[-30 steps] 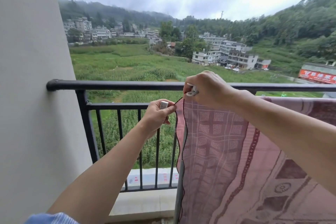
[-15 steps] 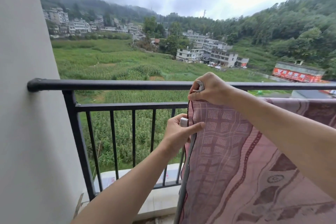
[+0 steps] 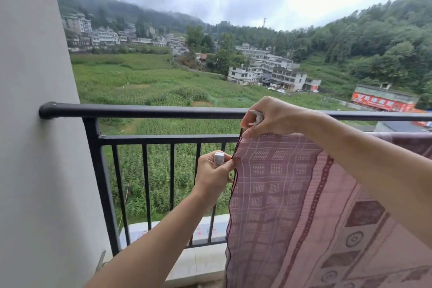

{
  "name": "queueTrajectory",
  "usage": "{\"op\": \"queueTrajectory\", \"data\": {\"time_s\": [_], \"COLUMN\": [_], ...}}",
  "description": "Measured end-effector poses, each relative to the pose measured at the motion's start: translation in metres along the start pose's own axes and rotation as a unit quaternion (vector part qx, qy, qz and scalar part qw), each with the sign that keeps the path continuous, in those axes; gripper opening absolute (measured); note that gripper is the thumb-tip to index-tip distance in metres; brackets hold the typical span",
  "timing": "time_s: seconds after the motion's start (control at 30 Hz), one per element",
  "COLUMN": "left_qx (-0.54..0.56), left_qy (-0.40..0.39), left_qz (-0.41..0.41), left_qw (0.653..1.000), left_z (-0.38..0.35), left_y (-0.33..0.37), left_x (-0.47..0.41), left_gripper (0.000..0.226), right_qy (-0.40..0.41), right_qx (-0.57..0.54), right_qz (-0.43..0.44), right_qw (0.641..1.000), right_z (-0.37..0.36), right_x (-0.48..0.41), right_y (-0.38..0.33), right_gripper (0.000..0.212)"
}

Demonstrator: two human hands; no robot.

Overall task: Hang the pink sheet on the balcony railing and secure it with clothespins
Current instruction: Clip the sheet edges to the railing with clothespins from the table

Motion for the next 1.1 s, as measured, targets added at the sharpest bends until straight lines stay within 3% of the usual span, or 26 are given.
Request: {"op": "queueTrajectory", "data": {"time_s": [0.1,0.2,0.4,0.47,0.63,0.77,0.93,1.1], "left_qx": [0.032,0.043,0.047,0.027,-0.137,-0.284,-0.356,-0.339], "left_qy": [-0.009,-0.019,-0.037,-0.023,0.022,0.072,0.084,0.047], "left_qz": [0.015,0.031,0.061,0.06,-0.011,-0.078,-0.133,-0.107], "left_qw": [0.999,0.998,0.996,0.998,0.99,0.953,0.921,0.933], "left_z": [-0.001,-0.004,-0.004,-0.002,0.0,0.001,0.002,0.002], "left_y": [-0.005,-0.008,-0.004,-0.001,0.014,0.021,0.028,0.022], "left_x": [-0.004,-0.005,-0.005,-0.004,-0.007,-0.002,0.002,-0.004], "left_gripper": [0.024,0.023,0.015,0.011,0.009,0.012,0.015,0.014], "right_qy": [-0.015,0.032,0.05,0.074,0.061,0.026,0.029,-0.023], "right_qx": [0.119,0.215,-0.039,-0.046,0.068,0.078,0.011,-0.066], "right_qz": [-0.01,0.025,-0.031,-0.019,0.006,-0.002,0.039,0.069], "right_qw": [0.993,0.976,0.998,0.996,0.996,0.997,0.999,0.995], "right_z": [-0.006,-0.01,0.005,0.009,0.0,-0.006,-0.002,-0.004], "right_x": [-0.001,-0.007,-0.023,-0.03,-0.04,-0.043,-0.046,-0.044], "right_y": [-0.003,-0.01,0.007,0.003,-0.013,-0.011,-0.014,-0.029], "right_gripper": [0.033,0.027,0.019,0.026,0.054,0.049,0.033,0.036]}}
Point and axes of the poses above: each hand's wrist, its own x-axis away from the middle knuckle, its own z-axis out of the back of the hand, y = z × x, the point moved 7 cm from there along -x, towards the middle knuckle, and after that the axes turned 14 degrees about -x, right-handed, at the moved point
